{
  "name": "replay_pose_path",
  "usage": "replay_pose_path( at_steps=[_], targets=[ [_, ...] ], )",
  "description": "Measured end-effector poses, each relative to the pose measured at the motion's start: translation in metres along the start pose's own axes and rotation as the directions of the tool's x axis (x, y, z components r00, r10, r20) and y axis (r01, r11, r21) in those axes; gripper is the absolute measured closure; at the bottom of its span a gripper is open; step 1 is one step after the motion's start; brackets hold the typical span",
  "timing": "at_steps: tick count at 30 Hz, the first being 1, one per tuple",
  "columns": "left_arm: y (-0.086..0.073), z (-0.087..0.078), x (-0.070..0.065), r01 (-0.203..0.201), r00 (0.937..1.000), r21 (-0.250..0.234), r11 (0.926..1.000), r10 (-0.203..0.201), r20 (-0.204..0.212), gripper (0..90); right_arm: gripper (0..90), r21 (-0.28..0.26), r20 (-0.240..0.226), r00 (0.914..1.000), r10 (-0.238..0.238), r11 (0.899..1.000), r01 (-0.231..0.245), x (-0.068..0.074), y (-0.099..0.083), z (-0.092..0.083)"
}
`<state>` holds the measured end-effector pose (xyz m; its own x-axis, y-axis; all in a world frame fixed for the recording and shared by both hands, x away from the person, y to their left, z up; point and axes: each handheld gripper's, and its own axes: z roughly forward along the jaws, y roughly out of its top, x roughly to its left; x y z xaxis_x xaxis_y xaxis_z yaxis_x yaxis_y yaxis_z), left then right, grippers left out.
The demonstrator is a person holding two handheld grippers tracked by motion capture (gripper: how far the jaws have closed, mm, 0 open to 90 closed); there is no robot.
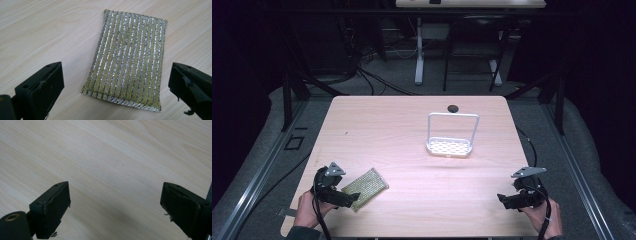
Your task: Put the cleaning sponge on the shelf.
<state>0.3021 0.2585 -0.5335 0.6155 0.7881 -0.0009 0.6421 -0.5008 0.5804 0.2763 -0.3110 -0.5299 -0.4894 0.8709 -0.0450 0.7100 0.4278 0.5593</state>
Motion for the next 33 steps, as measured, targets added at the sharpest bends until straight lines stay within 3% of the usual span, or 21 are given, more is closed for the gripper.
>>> replay_pose_path(
  at_steps=[12, 18, 26, 31, 33],
  targets=[
    [0.007, 0.012, -0.009, -0.041, 0.9984, 0.018, 0.999, 0.04, 0.04, 0.0, 9.4, 0.008, -0.009, 0.9994, -0.033, 0.999, 0.033, 0.003, 0.003, 0.003],
    [0.008, 0.017, -0.009, -0.025, 0.9986, 0.016, 0.9996, 0.025, 0.046, 0.0, 9.5, 0.01, -0.012, 0.999, -0.044, 0.999, 0.044, 0.006, 0.003, 0.003],
    [0.009, 0.028, -0.014, -0.054, 0.9972, 0.058, 0.9969, 0.051, 0.054, 0.0, 9.6, 0.02, -0.023, 0.9981, -0.057, 0.998, 0.058, 0.007, 0.004, 0.006],
    [0.008, 0.038, -0.014, -0.066, 0.9969, 0.124, 0.9901, 0.06, 0.052, 0.5, 9.7, 0.035, -0.036, 0.9964, -0.076, 0.996, 0.078, 0.01, 0.003, 0.009],
    [0.008, 0.039, -0.015, -0.073, 0.9965, 0.126, 0.9893, 0.067, 0.049, 3.5, 9.7, 0.039, -0.038, 0.9962, -0.078, 0.996, 0.08, 0.01, 0.004, 0.009]
  ],
)
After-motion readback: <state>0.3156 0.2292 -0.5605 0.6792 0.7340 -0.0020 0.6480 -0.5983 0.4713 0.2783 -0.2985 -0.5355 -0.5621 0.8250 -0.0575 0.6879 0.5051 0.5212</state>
